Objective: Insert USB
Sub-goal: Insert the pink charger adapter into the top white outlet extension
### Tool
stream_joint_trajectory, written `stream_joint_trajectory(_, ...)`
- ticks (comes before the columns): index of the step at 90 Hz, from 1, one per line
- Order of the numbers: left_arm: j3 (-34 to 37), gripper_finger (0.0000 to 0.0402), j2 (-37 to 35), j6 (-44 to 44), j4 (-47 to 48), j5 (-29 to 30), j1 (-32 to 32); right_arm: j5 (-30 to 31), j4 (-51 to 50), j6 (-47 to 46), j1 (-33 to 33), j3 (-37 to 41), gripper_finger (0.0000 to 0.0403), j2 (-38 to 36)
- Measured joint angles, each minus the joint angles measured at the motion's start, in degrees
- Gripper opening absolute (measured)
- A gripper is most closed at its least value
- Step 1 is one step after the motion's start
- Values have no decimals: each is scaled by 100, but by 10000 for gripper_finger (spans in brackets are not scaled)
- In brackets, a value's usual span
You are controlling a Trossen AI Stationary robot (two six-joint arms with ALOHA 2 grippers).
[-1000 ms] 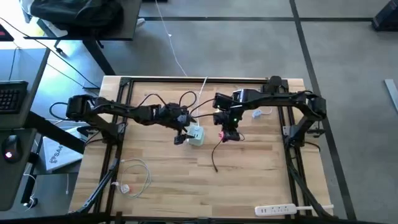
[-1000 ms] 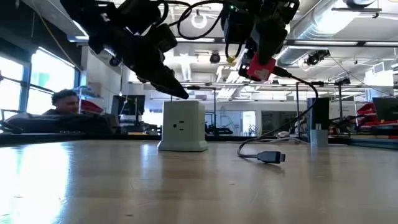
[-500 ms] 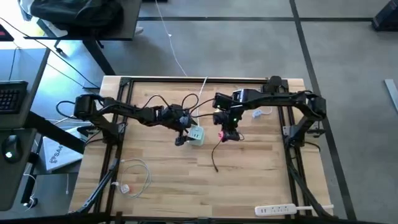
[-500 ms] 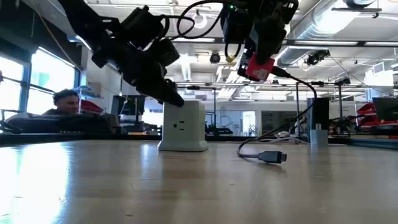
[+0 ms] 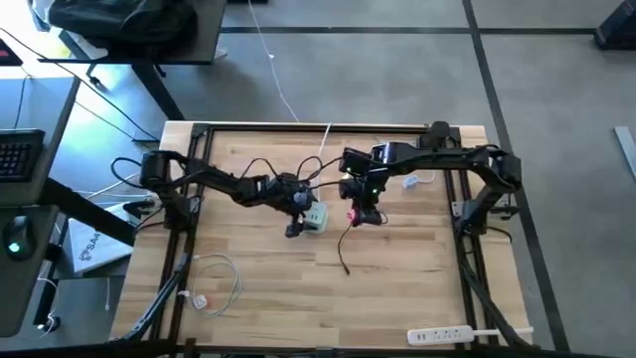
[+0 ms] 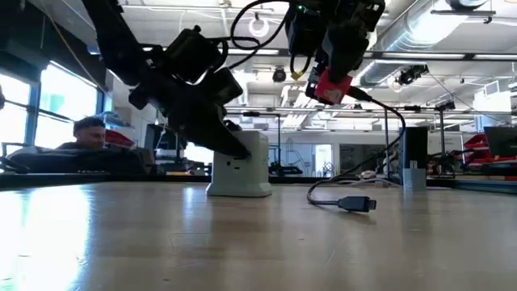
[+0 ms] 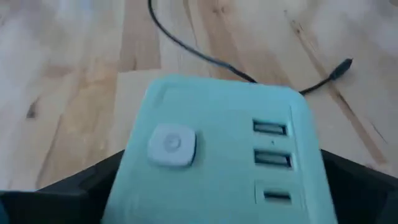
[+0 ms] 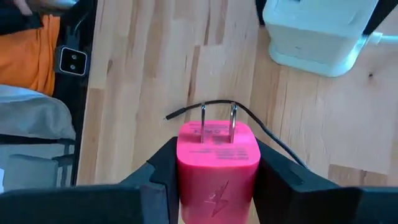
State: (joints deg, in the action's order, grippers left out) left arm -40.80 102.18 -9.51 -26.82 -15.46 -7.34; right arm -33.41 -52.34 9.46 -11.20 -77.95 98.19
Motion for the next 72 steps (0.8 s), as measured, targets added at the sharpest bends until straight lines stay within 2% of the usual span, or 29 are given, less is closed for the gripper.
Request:
stream_joint_trajectory(15, -7, 360, 167, -125, -40, 135, 73, 0, -2, 0, 0, 0, 111, 0)
stream_joint_trajectory(32, -2, 360, 62, -133, 64, 105, 90, 0, 50, -42, 0, 0, 111, 0)
stream_joint_trajectory(48, 0, 358, 20, -491, 116, 94, 103, 0, 81, -42, 0, 0, 111, 0)
stream_joint_trajectory(72, -1, 305, 15, -701, 293, 384, 110, -1, 188, -88, -2, 0, 111, 126)
